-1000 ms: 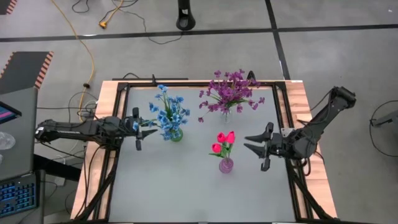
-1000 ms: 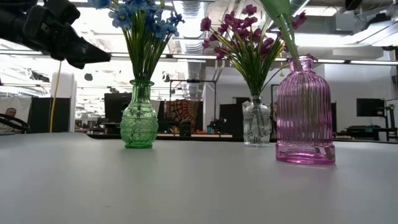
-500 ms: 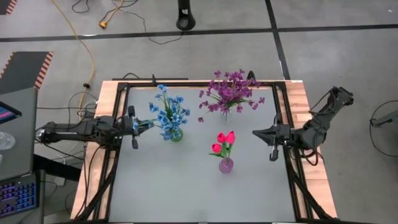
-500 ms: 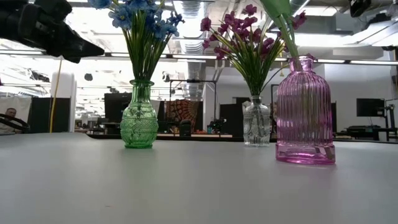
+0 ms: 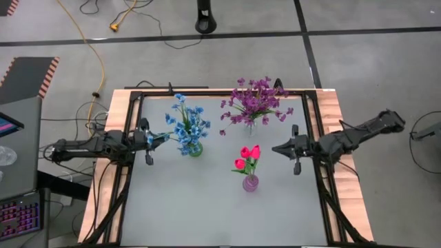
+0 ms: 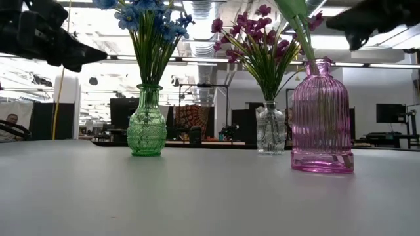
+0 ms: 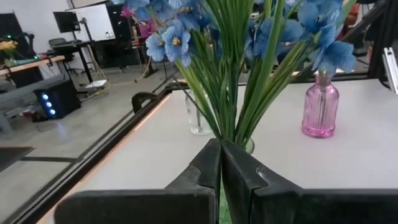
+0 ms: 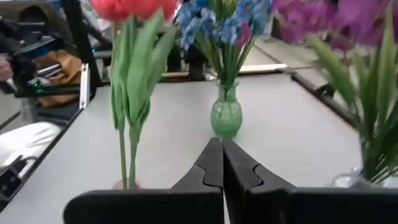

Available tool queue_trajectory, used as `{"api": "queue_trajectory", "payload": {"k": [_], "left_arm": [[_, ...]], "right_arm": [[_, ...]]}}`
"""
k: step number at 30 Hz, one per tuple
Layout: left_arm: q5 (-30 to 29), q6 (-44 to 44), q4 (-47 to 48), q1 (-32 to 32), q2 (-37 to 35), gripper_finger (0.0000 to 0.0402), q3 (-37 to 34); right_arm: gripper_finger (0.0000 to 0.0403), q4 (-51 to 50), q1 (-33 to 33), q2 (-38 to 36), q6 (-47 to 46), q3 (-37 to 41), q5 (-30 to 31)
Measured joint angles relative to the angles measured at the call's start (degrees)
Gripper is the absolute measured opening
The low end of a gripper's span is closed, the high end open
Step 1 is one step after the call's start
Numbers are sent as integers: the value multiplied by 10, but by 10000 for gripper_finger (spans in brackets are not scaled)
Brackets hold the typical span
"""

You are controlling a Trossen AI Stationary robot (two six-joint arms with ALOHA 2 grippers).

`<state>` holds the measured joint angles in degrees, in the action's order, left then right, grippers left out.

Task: Sort flowers into vase by color
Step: Return to Home Position

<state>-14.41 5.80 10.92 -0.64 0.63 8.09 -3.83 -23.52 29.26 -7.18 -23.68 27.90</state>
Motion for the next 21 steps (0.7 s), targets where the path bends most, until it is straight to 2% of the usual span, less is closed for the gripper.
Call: {"api": "queue_trajectory", "payload": {"k": [3,10,21], "left_arm": [[0,4,2,6,-5,0,-1],[-2,17,-4,20,-5,0,-1],[-2,19,-19,30,-5,0,-1]], "right_arm": [[20,-2,41,-19,0,18,-38],[21,-5,95,-86,15,66,-80],[22,-4,132,-227,1,175,-90]]}}
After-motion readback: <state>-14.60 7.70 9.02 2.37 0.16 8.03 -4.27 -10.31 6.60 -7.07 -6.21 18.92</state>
